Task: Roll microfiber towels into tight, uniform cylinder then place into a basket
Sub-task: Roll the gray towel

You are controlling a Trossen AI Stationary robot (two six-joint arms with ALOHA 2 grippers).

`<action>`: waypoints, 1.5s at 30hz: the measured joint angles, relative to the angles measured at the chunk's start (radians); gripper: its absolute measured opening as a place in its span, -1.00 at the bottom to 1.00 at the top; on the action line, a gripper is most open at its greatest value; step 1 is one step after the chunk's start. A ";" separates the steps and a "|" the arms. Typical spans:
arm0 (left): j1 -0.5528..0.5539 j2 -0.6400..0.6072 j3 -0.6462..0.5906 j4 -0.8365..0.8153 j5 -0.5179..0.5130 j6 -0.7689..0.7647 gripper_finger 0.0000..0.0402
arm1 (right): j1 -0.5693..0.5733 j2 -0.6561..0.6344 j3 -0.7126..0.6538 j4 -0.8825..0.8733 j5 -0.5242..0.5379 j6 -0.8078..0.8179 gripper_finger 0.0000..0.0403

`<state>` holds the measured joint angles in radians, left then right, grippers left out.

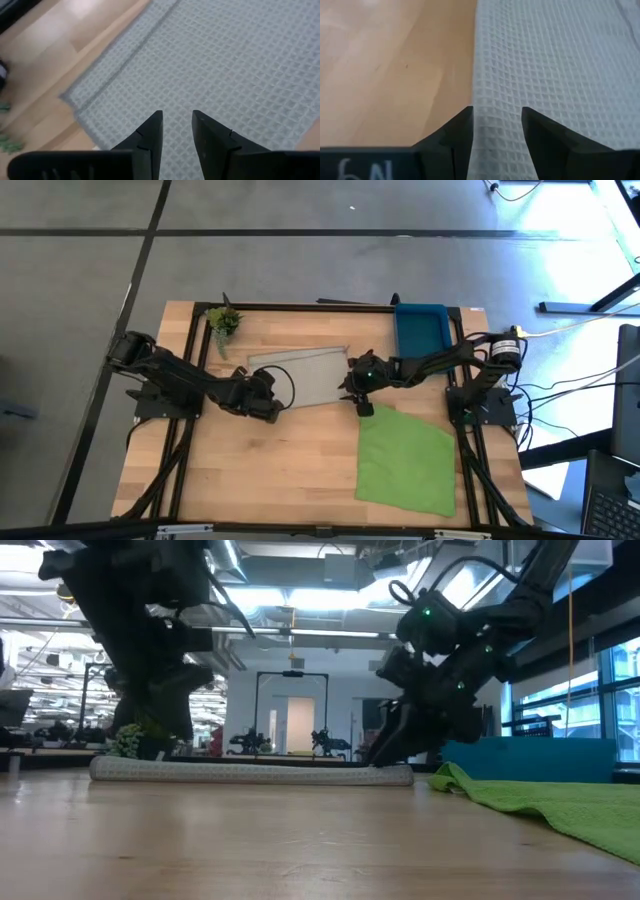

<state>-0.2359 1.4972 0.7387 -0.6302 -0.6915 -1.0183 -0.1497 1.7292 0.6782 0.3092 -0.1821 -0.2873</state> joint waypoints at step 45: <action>-0.139 0.168 0.081 0.247 0.142 0.037 -0.53 | -0.177 0.019 0.019 0.058 0.140 0.040 -0.17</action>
<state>-0.3748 1.6648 0.8196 -0.3831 -0.5492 -0.9818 -0.3267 1.7487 0.6971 0.3672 -0.0425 -0.2477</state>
